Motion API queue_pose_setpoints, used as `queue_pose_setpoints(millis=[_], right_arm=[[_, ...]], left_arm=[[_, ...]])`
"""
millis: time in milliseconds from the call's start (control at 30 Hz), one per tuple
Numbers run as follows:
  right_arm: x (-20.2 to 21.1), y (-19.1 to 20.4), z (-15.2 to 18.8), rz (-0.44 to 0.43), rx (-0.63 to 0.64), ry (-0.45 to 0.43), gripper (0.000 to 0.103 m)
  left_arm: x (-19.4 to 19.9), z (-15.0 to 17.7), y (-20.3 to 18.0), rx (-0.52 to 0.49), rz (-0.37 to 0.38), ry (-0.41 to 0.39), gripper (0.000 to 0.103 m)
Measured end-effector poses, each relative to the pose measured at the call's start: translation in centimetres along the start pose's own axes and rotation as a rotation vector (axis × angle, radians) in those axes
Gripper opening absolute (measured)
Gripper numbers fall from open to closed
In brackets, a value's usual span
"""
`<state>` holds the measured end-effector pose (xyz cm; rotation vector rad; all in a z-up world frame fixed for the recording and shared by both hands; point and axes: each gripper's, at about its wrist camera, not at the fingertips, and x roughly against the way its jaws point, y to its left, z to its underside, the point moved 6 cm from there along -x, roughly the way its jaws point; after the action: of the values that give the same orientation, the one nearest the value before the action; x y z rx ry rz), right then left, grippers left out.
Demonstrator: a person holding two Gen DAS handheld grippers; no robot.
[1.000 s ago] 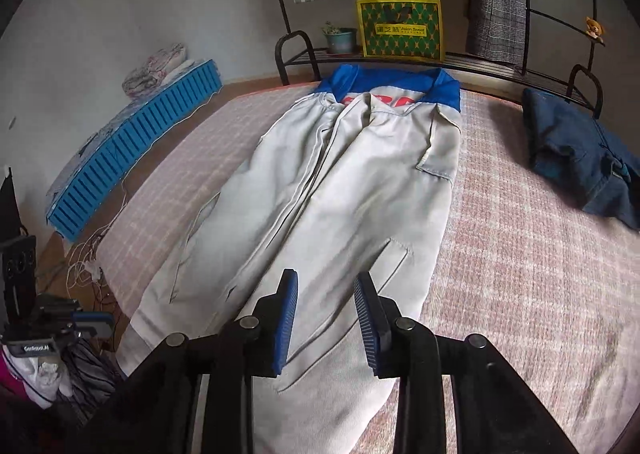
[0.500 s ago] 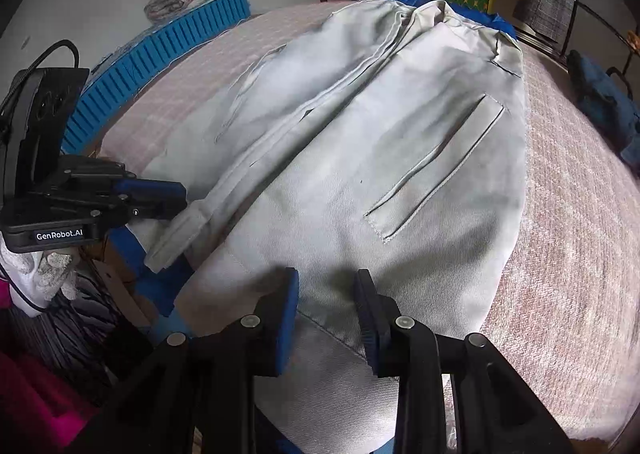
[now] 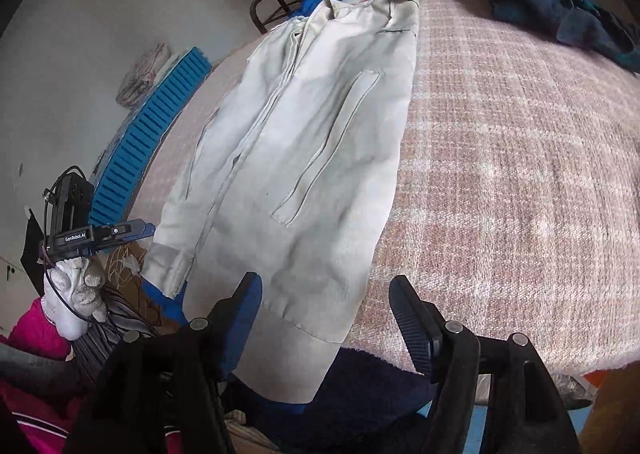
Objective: Fold large clothes
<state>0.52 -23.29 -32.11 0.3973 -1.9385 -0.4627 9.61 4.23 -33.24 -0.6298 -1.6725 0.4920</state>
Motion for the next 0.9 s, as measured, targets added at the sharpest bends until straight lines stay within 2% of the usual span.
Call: queue_pose_setpoints(millis=[100, 233, 367, 467, 533, 600, 633, 700, 767, 900], right_arm=[[-1.0, -0.8, 0.6, -0.065, -0.060, 0.023, 0.065], [-1.5, -1.0, 1.1, -0.122, -0.095, 0.035, 0.064], [-1.6, -0.8, 1.4, -0.208, -0.138, 0.067, 0.060], [-2.2, -0.2, 2.1, -0.211, -0.120, 0.090, 0.060], [-2.5, 0.2, 2.1, -0.221, -0.123, 0.088, 0.060], [-2.7, 0.6, 2.2, -0.232, -0.121, 0.091, 0.060], [-2.8, 0.5, 2.4, -0.226, -0.115, 0.096, 0.058], [-3.1, 0.7, 2.1, -0.206, -0.107, 0.110, 0.045], [-2.8, 0.5, 1.8, -0.222, -0.122, 0.113, 0.038], [-2.1, 0.8, 0.9, -0.265, -0.148, 0.085, 0.020]], left_arm=[[-1.0, 0.7, 0.2, 0.019, 0.028, 0.039, 0.055], [-1.3, 1.4, -0.8, -0.021, 0.031, 0.052, 0.055], [-1.7, 1.8, -1.1, -0.015, 0.039, 0.064, 0.055], [-1.7, 2.7, -0.9, 0.024, 0.068, 0.085, 0.055], [-1.8, 2.9, -1.0, 0.013, 0.055, 0.079, 0.054], [-1.9, 3.1, -1.4, -0.013, 0.035, 0.082, 0.041], [-1.9, 3.2, -1.5, -0.013, 0.034, 0.080, 0.040], [-1.9, 3.2, -1.8, -0.014, 0.035, 0.070, 0.032], [-1.9, 3.1, -2.1, -0.016, 0.032, 0.060, 0.025], [-0.8, 2.9, -3.0, -0.002, 0.059, 0.030, 0.021]])
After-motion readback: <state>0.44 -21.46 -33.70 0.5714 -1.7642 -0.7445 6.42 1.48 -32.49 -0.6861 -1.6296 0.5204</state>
